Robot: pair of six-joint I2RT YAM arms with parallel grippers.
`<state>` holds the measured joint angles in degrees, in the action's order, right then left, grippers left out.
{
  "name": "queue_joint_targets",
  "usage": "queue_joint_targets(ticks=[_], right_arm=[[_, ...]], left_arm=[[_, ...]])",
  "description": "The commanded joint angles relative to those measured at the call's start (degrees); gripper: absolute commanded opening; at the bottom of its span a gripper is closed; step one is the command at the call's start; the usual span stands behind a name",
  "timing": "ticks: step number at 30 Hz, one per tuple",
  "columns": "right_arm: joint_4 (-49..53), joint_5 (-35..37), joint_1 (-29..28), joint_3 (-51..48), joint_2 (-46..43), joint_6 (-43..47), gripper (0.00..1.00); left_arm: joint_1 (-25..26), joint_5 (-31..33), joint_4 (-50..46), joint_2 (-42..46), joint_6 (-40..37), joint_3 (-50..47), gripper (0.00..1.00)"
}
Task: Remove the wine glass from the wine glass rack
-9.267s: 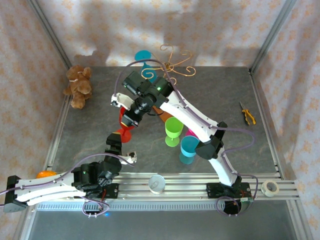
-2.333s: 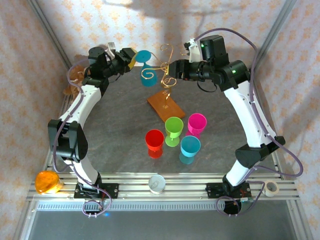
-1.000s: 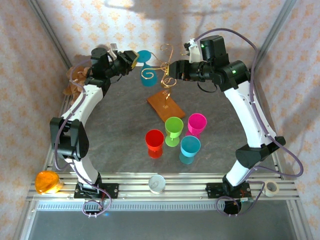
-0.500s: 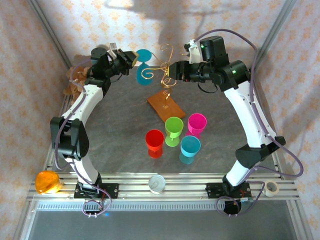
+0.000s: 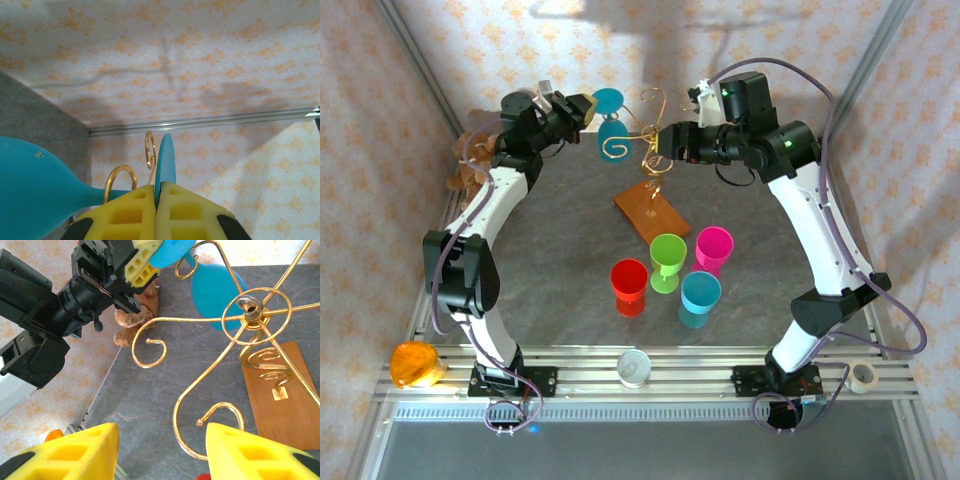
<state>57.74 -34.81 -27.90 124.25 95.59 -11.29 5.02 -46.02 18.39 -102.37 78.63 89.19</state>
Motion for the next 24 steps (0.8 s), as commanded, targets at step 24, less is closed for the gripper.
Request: queue_joint_targets(ticks=[24], right_arm=[[0.01, -0.44, 0.39, 1.7, -0.93, 1.27, 0.5]], left_arm=[[2.37, -2.31, -5.63, -1.68, -4.3, 6.37, 0.0]])
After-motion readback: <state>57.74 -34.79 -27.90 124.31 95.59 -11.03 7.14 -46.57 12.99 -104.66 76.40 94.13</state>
